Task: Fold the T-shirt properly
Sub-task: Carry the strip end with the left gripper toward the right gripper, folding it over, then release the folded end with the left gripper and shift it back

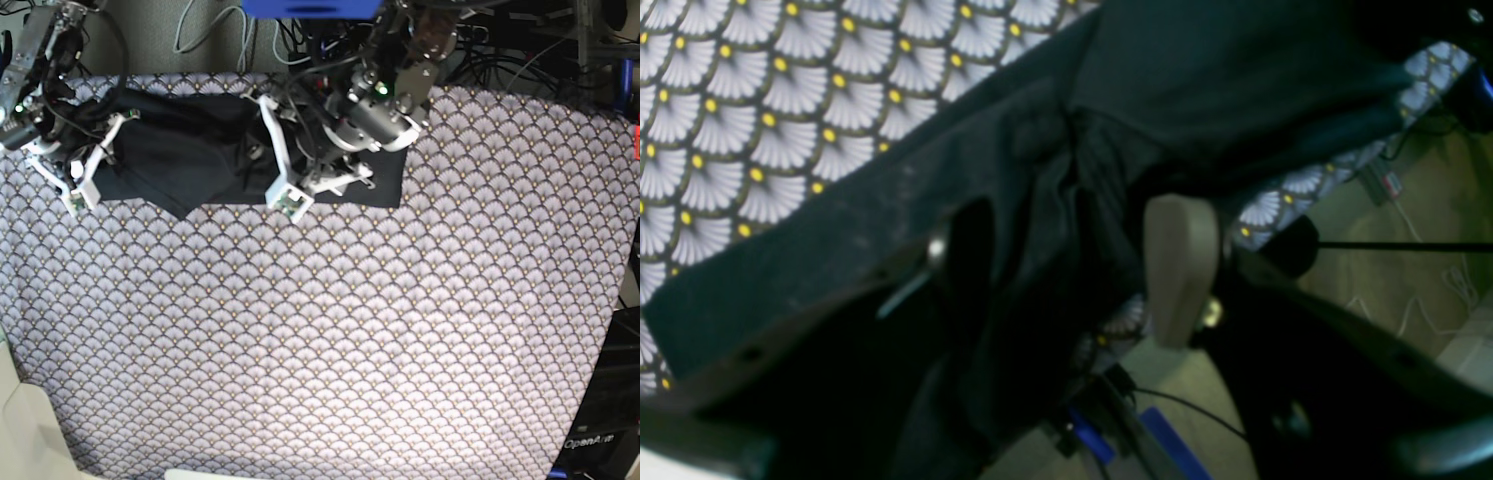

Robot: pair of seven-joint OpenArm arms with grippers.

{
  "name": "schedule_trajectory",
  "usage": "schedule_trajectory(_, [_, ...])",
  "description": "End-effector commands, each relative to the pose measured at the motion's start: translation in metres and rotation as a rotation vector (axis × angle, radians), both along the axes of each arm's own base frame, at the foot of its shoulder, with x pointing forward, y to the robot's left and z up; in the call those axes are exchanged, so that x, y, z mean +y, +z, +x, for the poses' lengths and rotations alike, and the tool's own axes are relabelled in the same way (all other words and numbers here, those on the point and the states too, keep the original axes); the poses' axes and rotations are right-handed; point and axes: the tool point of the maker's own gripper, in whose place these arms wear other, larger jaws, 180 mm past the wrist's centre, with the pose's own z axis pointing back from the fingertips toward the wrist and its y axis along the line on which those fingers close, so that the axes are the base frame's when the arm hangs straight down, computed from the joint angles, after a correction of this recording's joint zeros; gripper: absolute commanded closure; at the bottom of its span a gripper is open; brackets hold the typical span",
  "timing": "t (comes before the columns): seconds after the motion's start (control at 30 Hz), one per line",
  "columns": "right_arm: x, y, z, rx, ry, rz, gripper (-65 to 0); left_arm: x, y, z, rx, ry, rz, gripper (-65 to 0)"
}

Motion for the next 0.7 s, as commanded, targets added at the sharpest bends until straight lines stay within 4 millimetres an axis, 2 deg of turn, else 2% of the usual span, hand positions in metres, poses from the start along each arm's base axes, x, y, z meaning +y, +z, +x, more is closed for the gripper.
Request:
schedule_trajectory(0.0, [-0.005, 0.008, 0.005, -0.026, 0.003, -0.014, -16.1, -0.006, 0.014, 0.007, -0.039, 0.004, -0.039, -35.3])
schedule_trajectory(0.23, [-0.005, 0.007, 0.004, -0.025, 0.003, -0.014, -16.1, -0.003, 0.013, 0.008, -0.039, 0.010, -0.036, -35.1])
schedule_trajectory(0.3, [-0.005, 0.007, 0.004, -0.025, 0.003, -0.014, -16.1, -0.002, 0.011, 0.007, -0.036, 0.010, -0.029, -33.1])
schedule_trajectory(0.53, [-0.004, 0.007, 0.004, -0.022, 0.002, -0.012, -16.1, 0.007, 0.005, 0.009, -0.035, 0.013, 0.002, -18.0])
schedule_trajectory(0.67, [-0.005, 0.007, 0.004, -0.022, 0.003, -0.015, -16.0, 0.041, -0.004, 0.022, -0.018, 0.111, 0.041, -1.8])
